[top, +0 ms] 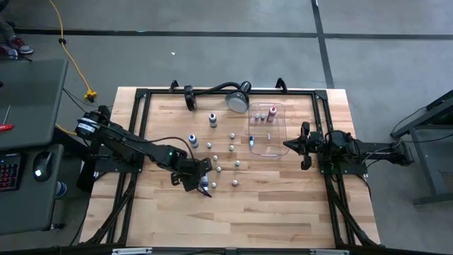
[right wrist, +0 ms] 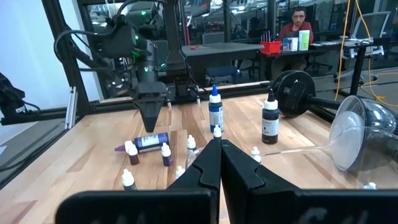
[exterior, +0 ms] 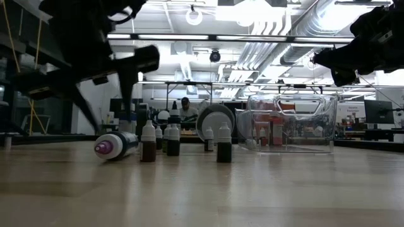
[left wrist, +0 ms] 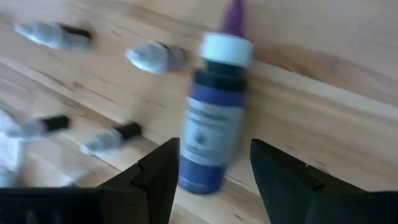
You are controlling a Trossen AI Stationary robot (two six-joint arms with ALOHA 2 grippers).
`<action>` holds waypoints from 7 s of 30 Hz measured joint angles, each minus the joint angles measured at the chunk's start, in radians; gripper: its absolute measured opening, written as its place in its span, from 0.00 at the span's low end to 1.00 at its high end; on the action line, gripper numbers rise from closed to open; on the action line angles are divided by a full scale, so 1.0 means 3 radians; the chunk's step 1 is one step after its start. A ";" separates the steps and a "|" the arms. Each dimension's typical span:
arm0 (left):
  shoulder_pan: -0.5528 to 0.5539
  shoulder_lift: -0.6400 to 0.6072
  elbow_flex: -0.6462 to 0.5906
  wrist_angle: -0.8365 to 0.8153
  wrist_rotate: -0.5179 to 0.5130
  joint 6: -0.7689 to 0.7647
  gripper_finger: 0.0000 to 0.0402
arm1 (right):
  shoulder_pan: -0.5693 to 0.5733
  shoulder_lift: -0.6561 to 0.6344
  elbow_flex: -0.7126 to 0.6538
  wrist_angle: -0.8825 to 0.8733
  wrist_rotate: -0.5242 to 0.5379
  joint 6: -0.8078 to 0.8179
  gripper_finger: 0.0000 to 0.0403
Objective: Pick & Place food coloring
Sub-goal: Put the big purple food coloring bottle into the transparent bin
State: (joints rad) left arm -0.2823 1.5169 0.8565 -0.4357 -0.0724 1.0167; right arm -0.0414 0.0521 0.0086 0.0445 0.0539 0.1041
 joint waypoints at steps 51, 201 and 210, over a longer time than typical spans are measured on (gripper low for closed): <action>0.0008 0.0495 -0.0001 0.0197 0.0415 -0.0873 0.50 | 0.0000 0.0024 0.0000 -0.0007 -0.0003 0.0000 0.00; 0.0681 0.0862 0.0738 0.4229 0.0054 -0.3313 0.35 | -0.0076 0.5354 0.7117 -0.5020 -0.0937 -0.0489 0.63; 0.0681 0.0862 0.0748 0.4209 0.0059 -0.3304 0.35 | 0.0009 0.5441 0.7117 -0.5261 -0.0955 -0.0445 0.63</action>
State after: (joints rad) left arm -0.0780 1.7756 1.0809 0.8268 -0.0547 0.0256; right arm -0.0388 1.6844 2.1437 -1.5337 -0.2325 -0.0295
